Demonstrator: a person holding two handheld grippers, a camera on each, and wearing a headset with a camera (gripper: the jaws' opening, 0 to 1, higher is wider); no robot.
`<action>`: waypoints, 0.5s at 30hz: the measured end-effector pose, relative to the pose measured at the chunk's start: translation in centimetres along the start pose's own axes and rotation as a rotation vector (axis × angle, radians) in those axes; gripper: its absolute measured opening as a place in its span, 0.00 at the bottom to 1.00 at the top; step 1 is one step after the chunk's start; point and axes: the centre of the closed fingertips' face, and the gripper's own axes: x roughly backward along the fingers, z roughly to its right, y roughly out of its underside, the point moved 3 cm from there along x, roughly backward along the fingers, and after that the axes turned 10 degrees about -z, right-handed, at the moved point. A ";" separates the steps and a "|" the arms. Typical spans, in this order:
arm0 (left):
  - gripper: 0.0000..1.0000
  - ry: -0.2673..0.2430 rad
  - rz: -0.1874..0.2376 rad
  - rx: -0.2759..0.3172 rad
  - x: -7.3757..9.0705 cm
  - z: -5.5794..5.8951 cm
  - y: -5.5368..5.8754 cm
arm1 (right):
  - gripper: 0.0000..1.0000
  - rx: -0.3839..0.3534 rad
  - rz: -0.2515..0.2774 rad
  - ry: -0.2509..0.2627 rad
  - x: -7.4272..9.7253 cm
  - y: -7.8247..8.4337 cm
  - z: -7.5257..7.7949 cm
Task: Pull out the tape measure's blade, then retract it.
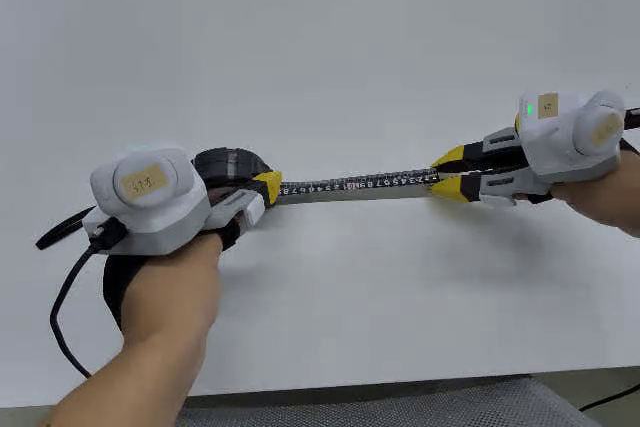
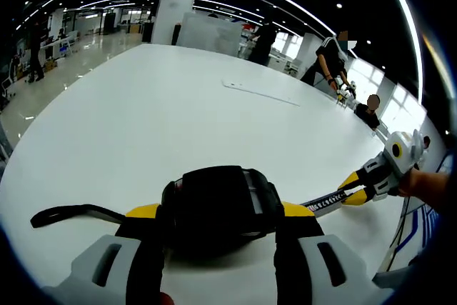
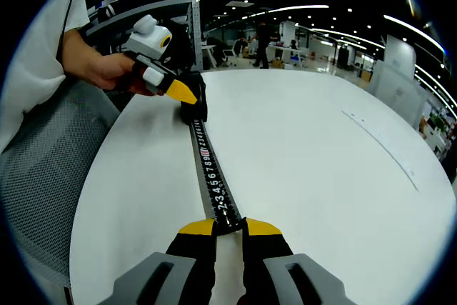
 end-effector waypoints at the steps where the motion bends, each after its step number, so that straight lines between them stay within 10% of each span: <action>1: 0.58 0.000 0.000 -0.001 0.0 0.0 0.0 | 0.10 0.000 0.003 0.000 -0.1 -0.2 -0.1; 15: 0.58 0.014 0.002 0.018 0.0 -0.1 0.0 | 0.10 0.000 0.066 -0.025 -2.6 -3.2 -1.4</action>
